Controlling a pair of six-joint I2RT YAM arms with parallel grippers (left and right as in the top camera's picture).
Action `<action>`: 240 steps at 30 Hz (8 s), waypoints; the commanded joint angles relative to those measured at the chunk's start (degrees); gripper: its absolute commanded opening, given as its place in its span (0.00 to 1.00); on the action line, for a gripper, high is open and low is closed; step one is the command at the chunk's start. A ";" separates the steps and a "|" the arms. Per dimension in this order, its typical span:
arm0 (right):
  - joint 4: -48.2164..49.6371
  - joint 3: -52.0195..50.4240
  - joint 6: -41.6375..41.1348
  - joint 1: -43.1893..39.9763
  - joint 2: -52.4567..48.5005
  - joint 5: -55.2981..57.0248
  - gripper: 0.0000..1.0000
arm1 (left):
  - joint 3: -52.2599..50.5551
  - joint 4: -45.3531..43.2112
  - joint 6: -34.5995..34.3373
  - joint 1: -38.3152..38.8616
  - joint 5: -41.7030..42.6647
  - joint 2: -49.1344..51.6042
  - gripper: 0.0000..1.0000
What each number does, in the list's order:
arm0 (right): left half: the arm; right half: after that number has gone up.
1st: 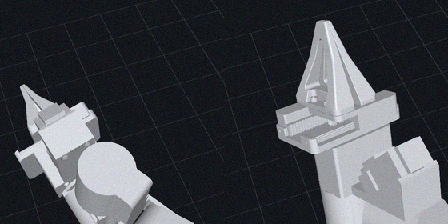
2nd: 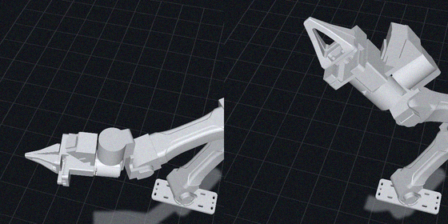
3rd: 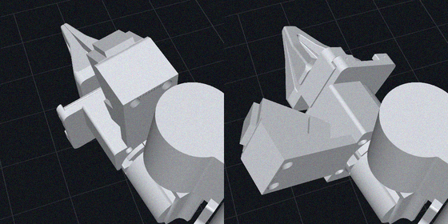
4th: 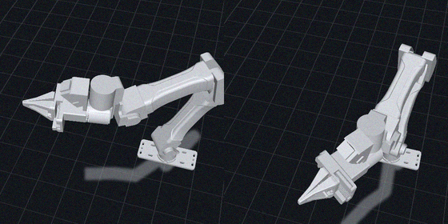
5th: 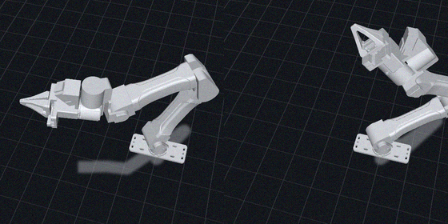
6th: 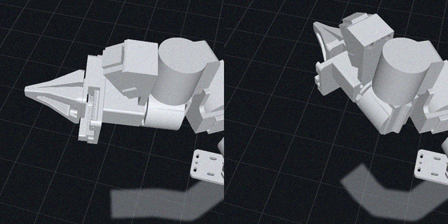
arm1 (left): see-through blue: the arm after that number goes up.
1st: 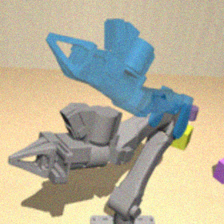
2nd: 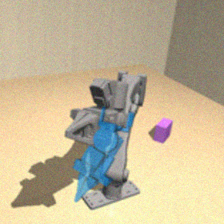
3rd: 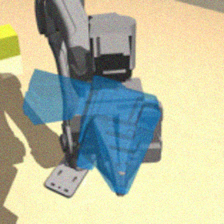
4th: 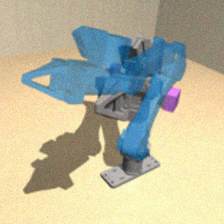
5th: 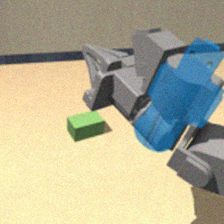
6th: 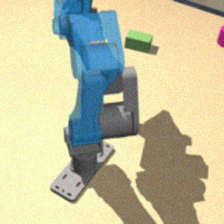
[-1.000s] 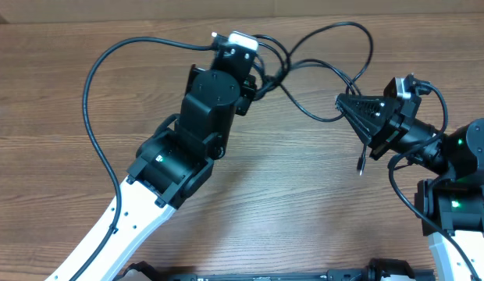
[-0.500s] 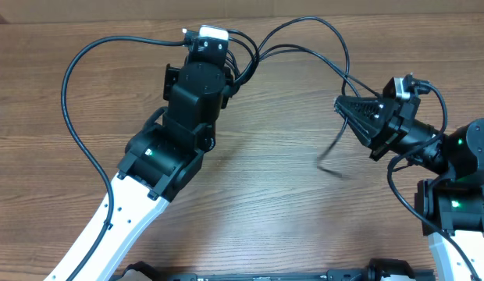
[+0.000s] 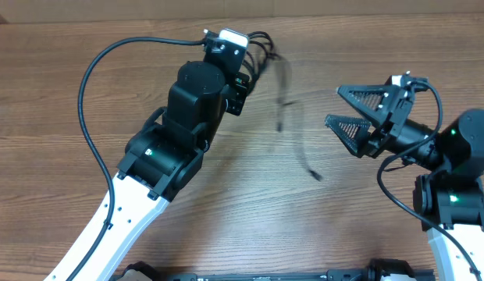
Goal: Untangle cables
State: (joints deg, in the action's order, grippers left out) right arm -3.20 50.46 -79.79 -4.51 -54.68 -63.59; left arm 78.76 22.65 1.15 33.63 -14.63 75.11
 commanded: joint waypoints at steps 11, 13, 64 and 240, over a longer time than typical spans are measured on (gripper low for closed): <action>-20.98 0.63 23.23 -0.07 -0.57 15.56 1.00 | 1.07 -3.82 -1.60 -0.24 17.97 -0.90 0.04; -20.98 0.63 25.44 -0.07 -0.57 15.58 1.00 | 1.07 -5.44 -1.55 -0.24 21.05 -0.90 0.04; 1.46 0.63 38.12 -0.07 3.23 -2.08 0.88 | 1.07 -18.86 -20.87 -6.45 73.05 -0.44 0.04; -5.22 0.63 60.57 -0.07 3.19 6.62 0.04 | 1.07 -21.16 -37.99 -2.23 69.13 2.58 0.04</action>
State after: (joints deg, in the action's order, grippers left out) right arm -5.41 50.68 -19.29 -4.45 -51.75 -61.89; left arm 78.72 2.17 -36.36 31.88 55.05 77.67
